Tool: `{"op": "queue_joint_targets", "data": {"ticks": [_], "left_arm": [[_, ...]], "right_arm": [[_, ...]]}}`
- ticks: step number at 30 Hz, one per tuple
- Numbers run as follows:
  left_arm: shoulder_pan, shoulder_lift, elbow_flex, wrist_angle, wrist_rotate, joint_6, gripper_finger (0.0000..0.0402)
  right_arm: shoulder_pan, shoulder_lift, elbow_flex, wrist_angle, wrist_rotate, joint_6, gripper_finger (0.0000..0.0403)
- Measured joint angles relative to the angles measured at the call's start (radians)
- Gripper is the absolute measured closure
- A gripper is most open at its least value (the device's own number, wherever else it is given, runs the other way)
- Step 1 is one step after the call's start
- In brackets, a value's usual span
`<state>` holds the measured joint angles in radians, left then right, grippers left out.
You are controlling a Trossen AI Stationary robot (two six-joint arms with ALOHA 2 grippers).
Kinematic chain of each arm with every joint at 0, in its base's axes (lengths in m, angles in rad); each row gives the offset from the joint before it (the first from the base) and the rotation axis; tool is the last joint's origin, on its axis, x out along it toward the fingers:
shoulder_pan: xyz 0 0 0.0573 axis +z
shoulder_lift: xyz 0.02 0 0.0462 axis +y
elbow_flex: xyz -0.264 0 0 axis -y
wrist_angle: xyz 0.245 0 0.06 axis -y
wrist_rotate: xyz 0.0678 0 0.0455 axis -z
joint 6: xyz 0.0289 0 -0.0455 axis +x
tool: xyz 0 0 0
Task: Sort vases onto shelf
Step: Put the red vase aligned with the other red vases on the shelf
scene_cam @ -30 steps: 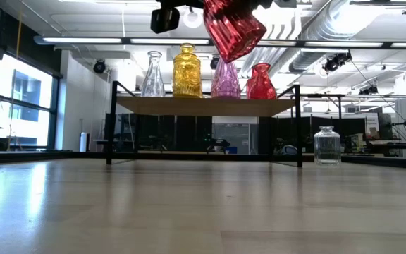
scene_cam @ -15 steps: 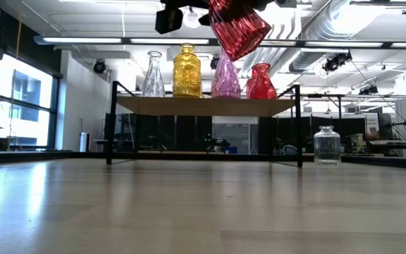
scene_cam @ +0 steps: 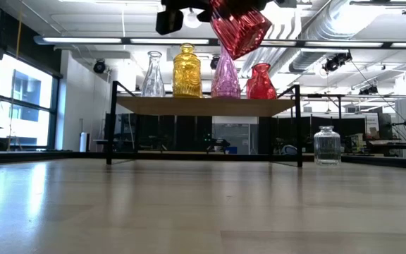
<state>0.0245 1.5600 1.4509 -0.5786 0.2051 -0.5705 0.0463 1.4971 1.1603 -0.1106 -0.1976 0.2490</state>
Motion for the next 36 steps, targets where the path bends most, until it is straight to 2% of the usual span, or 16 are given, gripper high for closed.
{"op": "queue_joint_targets", "data": {"ticks": [11,19,27,36], "left_arm": [[0.001,0.000,0.000,0.007,-0.004,0.014,0.0311],[0.014,-0.008,0.001,0.059,0.024,-0.015,0.0277],[0.073,-0.028,0.001,0.164,0.129,-0.073,0.0262],[0.109,-0.028,0.001,0.237,0.132,-0.107,0.0261]], "right_arm": [[-0.005,-0.004,0.000,-0.014,0.003,0.007,0.0257],[-0.027,-0.076,-0.003,-0.092,-0.029,0.025,0.0257],[-0.036,-0.138,-0.003,-0.196,-0.023,0.015,0.0269],[-0.088,-0.220,-0.002,-0.255,-0.022,-0.022,0.0281]]}}
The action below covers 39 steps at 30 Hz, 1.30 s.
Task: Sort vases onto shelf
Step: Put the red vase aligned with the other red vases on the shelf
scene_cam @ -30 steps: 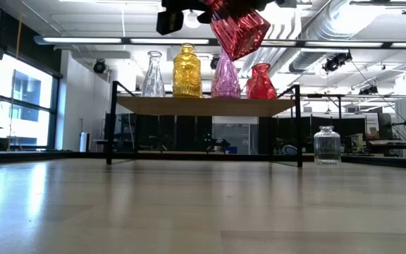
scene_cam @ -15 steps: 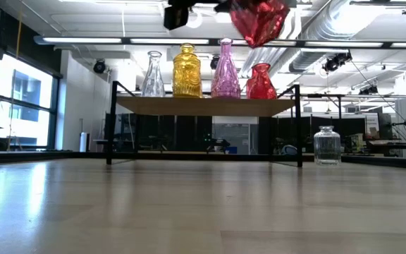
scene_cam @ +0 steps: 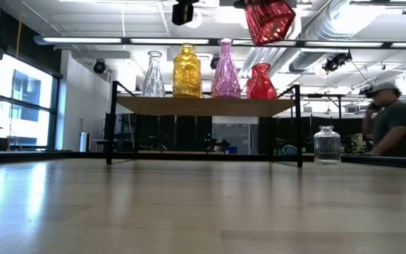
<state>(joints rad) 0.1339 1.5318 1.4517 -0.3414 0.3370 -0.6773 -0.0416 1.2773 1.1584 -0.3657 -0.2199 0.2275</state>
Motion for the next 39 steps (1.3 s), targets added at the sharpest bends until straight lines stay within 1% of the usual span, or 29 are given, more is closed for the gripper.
{"op": "queue_joint_targets", "data": {"ticks": [5,9,12,14,18,22,26,31,36,39], "left_arm": [[0.004,0.000,0.000,0.003,0.000,0.000,0.0261],[0.005,-0.010,0.000,0.008,0.001,0.019,0.0261],[0.010,-0.014,-0.001,0.008,-0.004,0.024,0.0261],[0.011,-0.016,-0.001,0.027,-0.006,0.025,0.0261],[0.017,-0.016,-0.001,0.062,-0.007,0.027,0.0261],[0.024,-0.016,-0.001,0.062,-0.014,0.043,0.0261],[0.033,-0.030,0.000,0.068,-0.026,0.053,0.0261],[0.047,-0.063,-0.001,0.062,-0.028,0.081,0.0261],[0.079,-0.112,-0.001,0.060,-0.027,0.123,0.0261],[0.104,-0.143,-0.001,0.060,-0.027,0.160,0.0261]], "right_arm": [[-0.029,-0.015,0.000,-0.045,0.010,-0.010,0.0282],[-0.053,-0.056,0.000,-0.071,0.030,-0.024,0.0283],[-0.078,-0.127,0.000,-0.064,0.033,-0.036,0.0283],[-0.096,-0.180,0.000,-0.064,0.053,-0.057,0.0283],[-0.123,-0.285,0.000,-0.064,0.116,-0.123,0.0283],[-0.131,-0.361,-0.022,-0.055,0.182,-0.215,0.0283],[-0.162,-0.437,-0.101,0.022,0.195,-0.229,0.0283],[-0.207,-0.513,-0.273,0.155,0.213,-0.183,0.0283],[-0.220,-0.507,-0.392,0.270,0.230,-0.159,0.0283],[-0.220,-0.482,-0.446,0.373,0.239,-0.191,0.0283]]}}
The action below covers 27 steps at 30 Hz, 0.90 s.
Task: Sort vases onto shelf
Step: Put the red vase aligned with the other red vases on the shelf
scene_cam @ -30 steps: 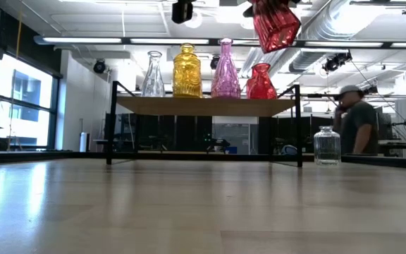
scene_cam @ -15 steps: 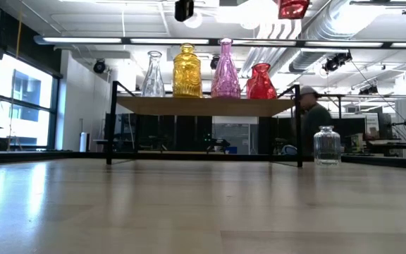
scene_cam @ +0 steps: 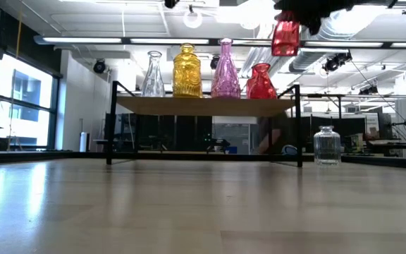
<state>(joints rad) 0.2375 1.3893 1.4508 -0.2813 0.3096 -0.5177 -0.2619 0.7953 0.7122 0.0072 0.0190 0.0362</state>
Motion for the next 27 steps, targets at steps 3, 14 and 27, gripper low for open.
{"op": "queue_joint_targets", "data": {"ticks": [3,14,27], "left_arm": [[0.030,-0.029,0.000,-0.004,0.000,0.024,0.0261],[0.089,-0.082,0.000,-0.012,0.000,0.033,0.0261],[0.091,-0.081,0.000,-0.014,-0.008,0.022,0.0261]], "right_arm": [[0.000,0.036,-0.039,0.071,0.042,-0.054,0.0283],[0.004,0.174,-0.048,0.154,0.083,-0.150,0.0283],[0.070,0.111,-0.261,0.438,0.122,-0.085,0.0283]]}}
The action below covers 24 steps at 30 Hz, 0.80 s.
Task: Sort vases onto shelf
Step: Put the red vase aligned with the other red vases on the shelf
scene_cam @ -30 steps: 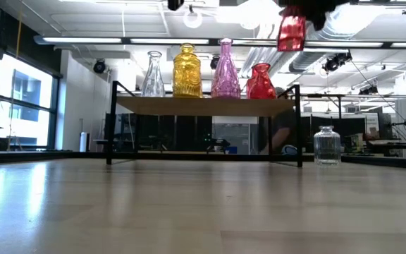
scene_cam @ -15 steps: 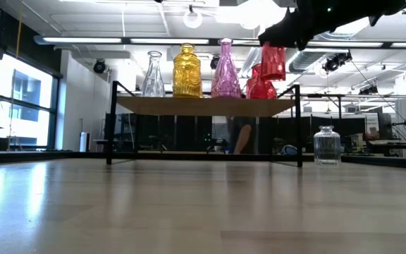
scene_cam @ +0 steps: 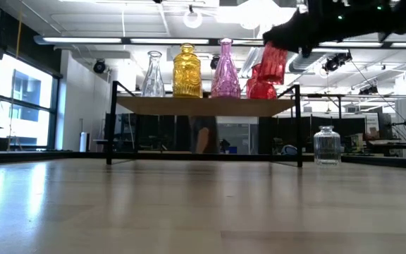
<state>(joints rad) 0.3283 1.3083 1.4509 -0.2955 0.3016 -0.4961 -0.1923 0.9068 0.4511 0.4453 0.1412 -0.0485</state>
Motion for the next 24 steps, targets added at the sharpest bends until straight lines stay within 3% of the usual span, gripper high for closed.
{"op": "queue_joint_targets", "data": {"ticks": [13,17,24], "left_arm": [[0.000,0.000,0.000,0.000,-0.018,-0.023,0.0261],[0.000,0.000,0.000,0.000,-0.018,-0.016,0.0261],[0.000,0.000,0.000,0.000,-0.025,0.005,0.0261]], "right_arm": [[0.025,-0.447,-0.026,-0.274,0.140,-0.028,0.0283],[0.025,-0.431,-0.026,-0.269,0.136,-0.022,0.0283],[0.023,-0.274,-0.026,-0.191,0.132,-0.022,0.0283]]}}
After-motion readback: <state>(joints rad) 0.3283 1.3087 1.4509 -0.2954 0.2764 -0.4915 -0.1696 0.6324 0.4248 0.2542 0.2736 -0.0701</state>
